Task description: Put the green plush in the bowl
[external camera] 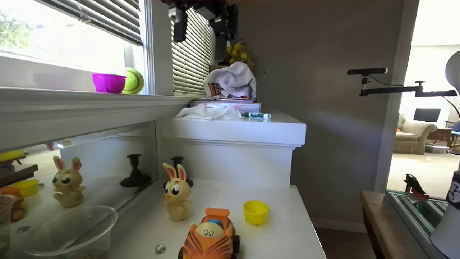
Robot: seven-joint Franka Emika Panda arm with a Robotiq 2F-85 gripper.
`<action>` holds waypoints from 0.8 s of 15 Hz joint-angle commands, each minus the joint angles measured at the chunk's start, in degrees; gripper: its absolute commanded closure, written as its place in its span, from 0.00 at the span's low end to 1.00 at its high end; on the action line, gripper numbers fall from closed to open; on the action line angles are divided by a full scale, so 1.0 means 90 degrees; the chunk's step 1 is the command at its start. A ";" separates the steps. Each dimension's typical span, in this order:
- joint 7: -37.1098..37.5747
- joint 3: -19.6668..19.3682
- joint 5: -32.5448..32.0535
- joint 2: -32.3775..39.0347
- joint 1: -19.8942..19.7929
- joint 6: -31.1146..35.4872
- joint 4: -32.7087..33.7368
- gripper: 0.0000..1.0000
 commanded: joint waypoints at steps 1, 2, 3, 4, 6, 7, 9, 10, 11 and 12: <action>0.0022 0.0067 0.0023 -0.0014 -0.0098 -0.0147 0.0021 0.00; 0.0037 0.0064 0.0025 -0.0017 -0.0110 -0.0207 0.0025 0.00; 0.0044 0.0063 0.0025 -0.0017 -0.0113 -0.0227 0.0025 0.00; 0.0048 0.0063 0.0027 -0.0017 -0.0113 -0.0230 0.0025 0.00; 0.0051 0.0063 0.0028 -0.0017 -0.0113 -0.0234 0.0025 0.00; 0.0052 0.0064 0.0029 -0.0017 -0.0113 -0.0236 0.0025 0.00; 0.0052 0.0064 0.0029 -0.0017 -0.0113 -0.0238 0.0025 0.00; 0.0052 0.0063 0.0029 -0.0017 -0.0113 -0.0240 0.0025 0.00; 0.0052 0.0064 0.0029 -0.0017 -0.0113 -0.0240 0.0025 0.00; 0.0052 0.0064 0.0029 -0.0017 -0.0113 -0.0240 0.0026 0.00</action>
